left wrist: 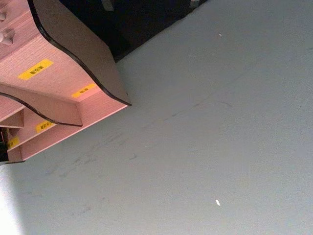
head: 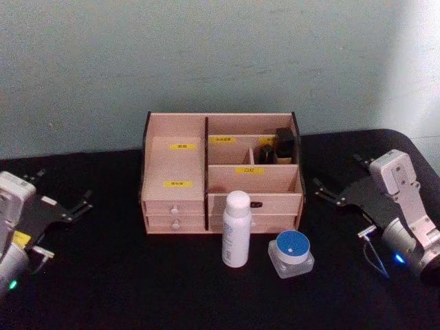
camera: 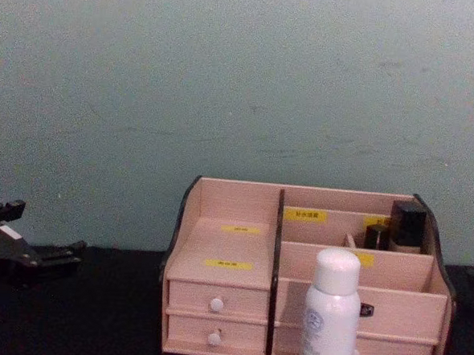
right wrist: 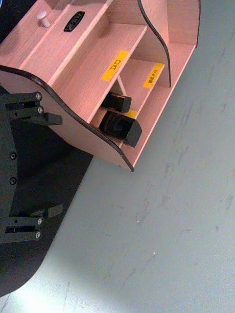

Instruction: Pick up the facial cleanser and watermelon frost from the table and place them into the tiered storage box.

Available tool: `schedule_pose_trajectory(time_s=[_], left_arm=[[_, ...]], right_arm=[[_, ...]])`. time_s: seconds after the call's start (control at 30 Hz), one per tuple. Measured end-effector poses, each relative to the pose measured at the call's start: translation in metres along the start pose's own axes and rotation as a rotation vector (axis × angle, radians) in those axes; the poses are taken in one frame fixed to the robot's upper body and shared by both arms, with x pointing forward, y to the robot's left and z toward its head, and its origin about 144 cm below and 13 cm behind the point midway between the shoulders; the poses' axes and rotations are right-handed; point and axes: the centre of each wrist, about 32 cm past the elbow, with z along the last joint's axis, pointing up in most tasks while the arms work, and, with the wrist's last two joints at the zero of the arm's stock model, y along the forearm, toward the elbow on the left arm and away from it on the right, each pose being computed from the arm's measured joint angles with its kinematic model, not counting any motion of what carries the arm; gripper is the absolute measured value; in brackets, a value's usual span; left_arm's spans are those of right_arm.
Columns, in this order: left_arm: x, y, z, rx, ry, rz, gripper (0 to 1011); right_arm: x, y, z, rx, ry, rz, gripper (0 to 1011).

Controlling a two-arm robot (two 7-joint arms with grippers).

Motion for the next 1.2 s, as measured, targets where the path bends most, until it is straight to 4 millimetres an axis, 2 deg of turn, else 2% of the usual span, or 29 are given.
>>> schedule_pose_trajectory(time_s=[1.2], left_arm=[[0.0, 0.0, 0.0, 0.0, 0.0, 0.0, 1001]], right_arm=[[0.0, 0.0, 0.0, 0.0, 0.0, 0.0, 1002]])
